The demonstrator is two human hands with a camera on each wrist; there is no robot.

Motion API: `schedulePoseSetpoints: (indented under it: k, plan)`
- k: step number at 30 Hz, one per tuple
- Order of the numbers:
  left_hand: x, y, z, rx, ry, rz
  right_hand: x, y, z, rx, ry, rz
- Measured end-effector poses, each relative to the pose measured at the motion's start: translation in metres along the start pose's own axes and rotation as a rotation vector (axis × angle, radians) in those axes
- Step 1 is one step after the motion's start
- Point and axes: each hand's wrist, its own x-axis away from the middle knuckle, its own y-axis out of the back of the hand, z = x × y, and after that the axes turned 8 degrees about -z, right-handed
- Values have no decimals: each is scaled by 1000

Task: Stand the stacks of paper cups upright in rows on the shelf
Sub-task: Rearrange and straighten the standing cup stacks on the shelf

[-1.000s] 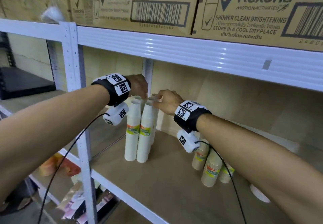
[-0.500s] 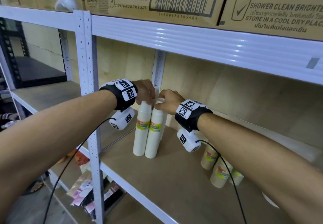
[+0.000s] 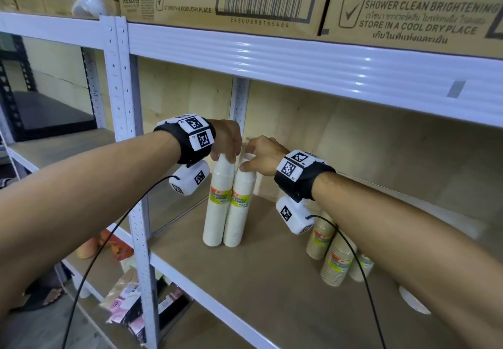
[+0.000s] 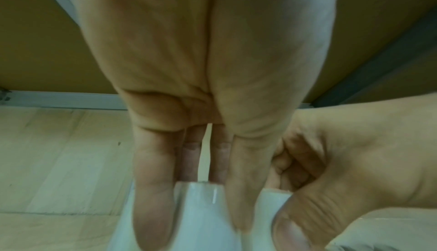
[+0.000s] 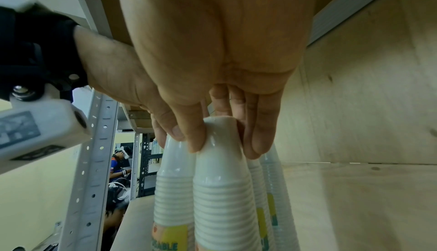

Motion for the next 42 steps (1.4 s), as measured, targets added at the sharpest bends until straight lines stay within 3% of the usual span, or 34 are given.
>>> schedulePoseSetpoints:
  k: [6, 11, 32, 42]
  plan:
    - [-9, 2, -32, -26, -62, 89, 11, 18, -20, 55, -31, 2]
    - [-26, -2, -58, 3, -113, 88, 17, 34, -42, 83, -90, -5]
    - [-124, -52, -108, 106, -284, -212, -19, 48, -135, 141, -345, -175]
    - [-144, -60, -116, 128, -264, -211, -37, 41, -156, 152, -414, -176]
